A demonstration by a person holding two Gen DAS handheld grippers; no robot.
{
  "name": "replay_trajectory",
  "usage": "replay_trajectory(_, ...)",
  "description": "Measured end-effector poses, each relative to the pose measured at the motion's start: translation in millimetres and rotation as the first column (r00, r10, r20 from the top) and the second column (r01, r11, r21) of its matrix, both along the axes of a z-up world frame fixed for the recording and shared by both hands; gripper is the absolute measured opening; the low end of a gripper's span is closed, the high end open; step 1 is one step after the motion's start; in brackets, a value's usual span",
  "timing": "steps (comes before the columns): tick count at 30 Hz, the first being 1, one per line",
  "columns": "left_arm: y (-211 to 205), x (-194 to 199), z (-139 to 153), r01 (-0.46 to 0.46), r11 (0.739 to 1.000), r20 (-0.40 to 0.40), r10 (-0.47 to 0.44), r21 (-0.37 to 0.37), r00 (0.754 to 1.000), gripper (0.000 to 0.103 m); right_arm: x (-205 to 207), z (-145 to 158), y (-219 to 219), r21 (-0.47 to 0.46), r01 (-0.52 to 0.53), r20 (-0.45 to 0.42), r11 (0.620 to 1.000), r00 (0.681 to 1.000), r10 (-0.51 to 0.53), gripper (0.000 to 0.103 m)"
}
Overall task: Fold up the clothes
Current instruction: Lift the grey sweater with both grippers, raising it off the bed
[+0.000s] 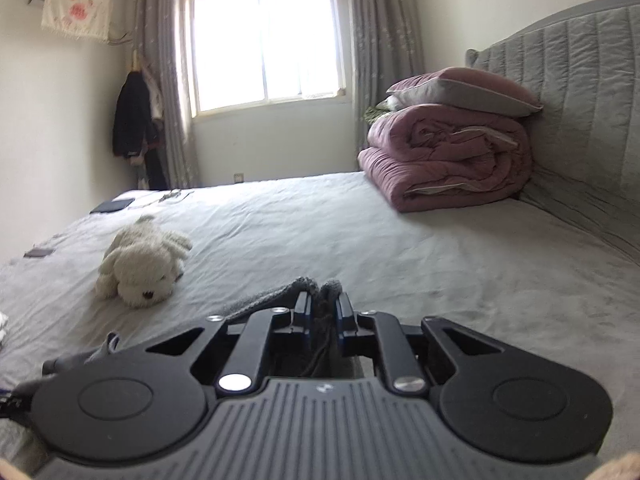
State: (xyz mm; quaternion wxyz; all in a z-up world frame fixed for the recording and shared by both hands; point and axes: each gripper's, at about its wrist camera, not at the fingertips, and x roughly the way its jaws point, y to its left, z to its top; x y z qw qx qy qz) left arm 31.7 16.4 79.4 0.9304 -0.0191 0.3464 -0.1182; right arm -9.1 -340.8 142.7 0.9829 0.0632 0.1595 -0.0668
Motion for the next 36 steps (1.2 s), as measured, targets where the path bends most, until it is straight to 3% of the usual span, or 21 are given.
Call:
replay_trajectory(5, -3, 4, -4, 0.129, 0.991, -0.054, -0.127, 0.042, 0.991, 0.017, -1, 5, -33, 0.069, 0.091, 0.010, 0.994, 0.996, -0.092, 0.013)
replay_trajectory(8, 0, 9, -7, 0.137, 0.990, -0.072, -0.134, 0.041, 0.988, 0.030, 8, -9, -38, 0.100, 0.083, -0.050, 0.992, 0.996, -0.078, 0.013)
replay_trajectory(10, 3, 11, -6, 0.134, 0.990, -0.057, -0.132, 0.035, 0.990, 0.046, 10, -14, -35, 0.110, 0.072, -0.073, 0.991, 0.995, -0.065, 0.013)
replay_trajectory(13, 4, 11, -2, 0.131, 0.990, -0.017, -0.130, 0.044, 0.991, 0.066, 1, -7, -32, 0.118, 0.056, -0.028, 0.991, 0.998, -0.053, 0.013)
replay_trajectory(16, 7, 17, 3, 0.120, 0.990, 0.023, -0.122, 0.079, 0.992, 0.077, -9, 3, -35, 0.116, 0.051, 0.026, 0.992, 0.998, -0.054, 0.013)
replay_trajectory(21, 23, 45, 6, 0.058, 0.998, 0.046, -0.058, 0.005, 0.997, 0.079, -11, 6, -41, 0.132, 0.061, 0.048, 0.989, 0.997, -0.068, 0.013)
replay_trajectory(24, 22, 65, 2, 0.072, 0.996, 0.043, -0.074, 0.046, 0.996, 0.079, -5, 0, -38, 0.113, 0.062, 0.014, 0.992, 0.998, -0.064, 0.013)
replay_trajectory(25, 27, 68, 4, 0.035, 0.997, 0.072, -0.040, 0.073, 0.997, 0.079, -5, -1, -40, 0.118, 0.068, 0.012, 0.991, 0.997, -0.070, 0.013)
replay_trajectory(26, 37, 69, 8, -0.016, 0.998, 0.104, 0.010, 0.056, 0.995, 0.079, -4, -2, -42, 0.124, 0.073, 0.012, 0.990, 0.997, -0.075, 0.013)
replay_trajectory(29, 64, 76, 10, -0.049, 0.989, 0.059, 0.058, -0.141, 0.997, 0.079, -3, -4, -46, 0.146, 0.082, 0.009, 0.986, 0.996, -0.084, 0.013)
replay_trajectory(32, 47, 84, -6, 0.031, 0.990, 0.013, -0.030, -0.138, 0.999, 0.079, -1, -6, -37, 0.118, 0.059, 0.001, 0.991, 0.998, -0.060, 0.013)
replay_trajectory(36, -4, 76, -20, 0.200, 0.979, 0.028, -0.201, 0.044, 0.979, 0.077, -1, -8, -30, 0.095, 0.032, -0.009, 0.995, 0.999, -0.031, 0.013)
